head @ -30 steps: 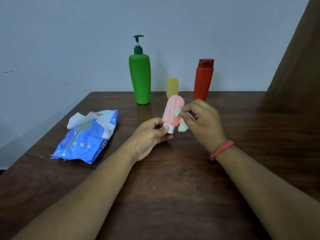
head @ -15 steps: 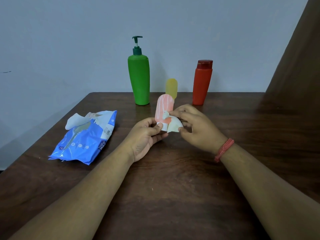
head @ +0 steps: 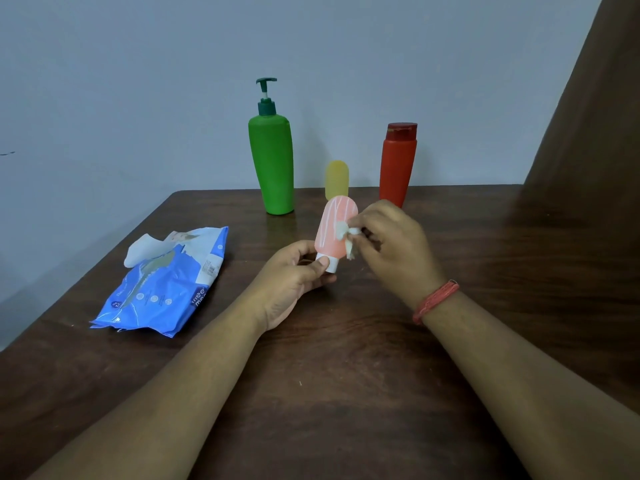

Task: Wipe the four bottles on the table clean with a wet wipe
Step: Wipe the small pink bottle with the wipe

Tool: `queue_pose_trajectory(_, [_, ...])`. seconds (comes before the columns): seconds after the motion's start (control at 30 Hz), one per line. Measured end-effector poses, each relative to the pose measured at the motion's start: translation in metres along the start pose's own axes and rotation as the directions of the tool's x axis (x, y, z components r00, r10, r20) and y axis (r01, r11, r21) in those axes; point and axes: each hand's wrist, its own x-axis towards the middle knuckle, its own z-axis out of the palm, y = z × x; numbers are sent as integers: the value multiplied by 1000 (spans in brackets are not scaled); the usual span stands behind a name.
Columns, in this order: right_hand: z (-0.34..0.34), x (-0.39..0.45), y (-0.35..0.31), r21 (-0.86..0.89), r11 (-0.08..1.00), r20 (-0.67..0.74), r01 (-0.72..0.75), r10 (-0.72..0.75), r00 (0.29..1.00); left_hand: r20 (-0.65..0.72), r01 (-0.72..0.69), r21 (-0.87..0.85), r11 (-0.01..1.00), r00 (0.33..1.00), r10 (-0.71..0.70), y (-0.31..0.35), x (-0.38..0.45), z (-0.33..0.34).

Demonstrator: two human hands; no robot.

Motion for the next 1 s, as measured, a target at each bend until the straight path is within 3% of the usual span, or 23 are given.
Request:
queue_pose_trajectory(0.07, [-2, 0, 0, 4, 999, -37, -35, 35, 999, 2, 1, 25, 1000, 1000, -1, 0, 0, 1])
queue_pose_trajectory(0.2, [-1, -2, -7, -13, 1000, 196, 20, -17, 980, -41, -7, -32, 999, 999, 5, -1, 1, -3])
queue_pose_trajectory(0.37, [-6, 0, -8, -115, 993, 113, -12, 26, 993, -44, -27, 76, 997, 999, 30, -2, 1, -3])
queue_pose_trajectory(0.47, [-6, 0, -8, -94, 990, -4, -108, 108, 994, -27, -18, 143, 990, 999, 22, -2, 0, -2])
queue_pose_trajectory(0.63, [-3, 0, -15, -37, 999, 158, -40, 45, 986, -73, -16, 95, 995, 997, 23, -2, 0, -2])
queue_pose_trajectory(0.8, [0, 1, -16, 15, 972, -37, -234, 235, 971, -42, -22, 163, 986, 999, 29, -2, 0, -1])
queue_pose_trajectory(1.0, [6, 0, -18, 143, 989, 173, -48, 23, 985, -90, -32, -21, 999, 995, 30, 0, 1, -3])
